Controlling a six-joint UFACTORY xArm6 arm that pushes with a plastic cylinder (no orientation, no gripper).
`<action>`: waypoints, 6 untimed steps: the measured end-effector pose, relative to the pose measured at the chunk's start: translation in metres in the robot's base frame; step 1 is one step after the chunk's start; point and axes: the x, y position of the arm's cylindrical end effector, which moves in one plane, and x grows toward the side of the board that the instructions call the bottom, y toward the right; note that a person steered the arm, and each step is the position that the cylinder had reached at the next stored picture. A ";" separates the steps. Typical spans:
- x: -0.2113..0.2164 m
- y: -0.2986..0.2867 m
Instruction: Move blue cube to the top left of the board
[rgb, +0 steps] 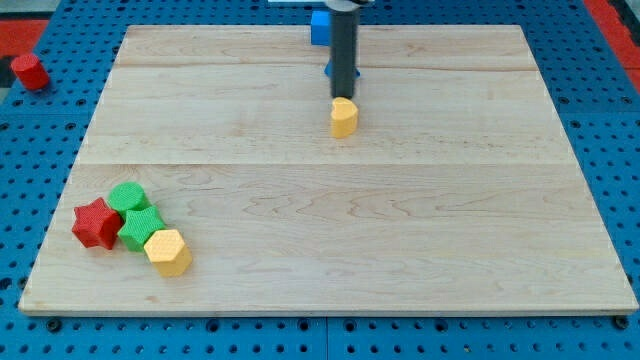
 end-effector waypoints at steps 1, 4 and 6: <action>-0.060 0.071; -0.133 -0.029; -0.046 -0.115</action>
